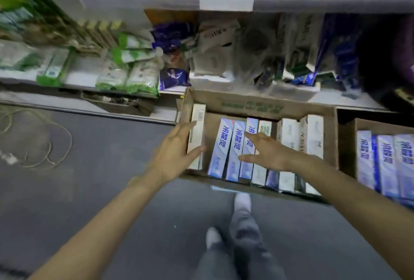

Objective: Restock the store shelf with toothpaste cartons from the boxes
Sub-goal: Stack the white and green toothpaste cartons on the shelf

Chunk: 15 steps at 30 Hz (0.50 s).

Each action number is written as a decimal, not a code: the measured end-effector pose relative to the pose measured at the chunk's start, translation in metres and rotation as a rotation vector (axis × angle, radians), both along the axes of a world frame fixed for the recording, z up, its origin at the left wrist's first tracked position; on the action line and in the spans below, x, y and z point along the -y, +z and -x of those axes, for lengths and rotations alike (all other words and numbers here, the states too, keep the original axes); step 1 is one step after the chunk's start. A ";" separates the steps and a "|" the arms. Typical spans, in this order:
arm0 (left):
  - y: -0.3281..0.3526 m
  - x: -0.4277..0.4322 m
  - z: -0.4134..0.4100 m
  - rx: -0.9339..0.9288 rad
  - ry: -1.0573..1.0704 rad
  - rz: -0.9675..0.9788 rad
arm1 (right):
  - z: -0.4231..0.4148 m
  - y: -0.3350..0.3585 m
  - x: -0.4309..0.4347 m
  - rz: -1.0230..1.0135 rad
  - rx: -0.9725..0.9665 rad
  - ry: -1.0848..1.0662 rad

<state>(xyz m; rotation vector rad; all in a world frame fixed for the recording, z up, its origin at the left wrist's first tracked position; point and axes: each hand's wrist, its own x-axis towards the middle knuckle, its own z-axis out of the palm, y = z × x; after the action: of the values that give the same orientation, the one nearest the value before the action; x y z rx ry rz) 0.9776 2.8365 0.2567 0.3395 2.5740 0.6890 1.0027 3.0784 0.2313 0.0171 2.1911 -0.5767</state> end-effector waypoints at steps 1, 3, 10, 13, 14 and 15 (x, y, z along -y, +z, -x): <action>-0.013 0.003 0.002 -0.002 0.038 -0.022 | 0.000 -0.017 0.001 0.021 0.045 -0.023; -0.037 0.012 0.010 -0.013 0.110 -0.038 | 0.005 -0.047 0.005 0.078 0.118 -0.063; -0.090 0.046 0.023 -0.023 0.228 -0.059 | 0.024 -0.127 0.058 0.330 0.205 -0.583; -0.104 0.058 0.030 -0.008 0.262 -0.101 | 0.024 -0.154 0.087 0.393 0.227 -0.729; -0.108 0.061 0.033 0.008 0.277 -0.121 | 0.026 -0.161 0.096 0.409 0.215 -0.763; -0.113 0.063 0.035 0.023 0.286 -0.139 | 0.028 -0.168 0.105 0.425 0.192 -0.797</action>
<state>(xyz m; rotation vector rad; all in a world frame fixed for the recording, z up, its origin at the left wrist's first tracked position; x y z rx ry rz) 0.9422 2.7732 0.1441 0.0040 2.5841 0.9701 0.9749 2.9736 0.0637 0.7097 1.7800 -1.4049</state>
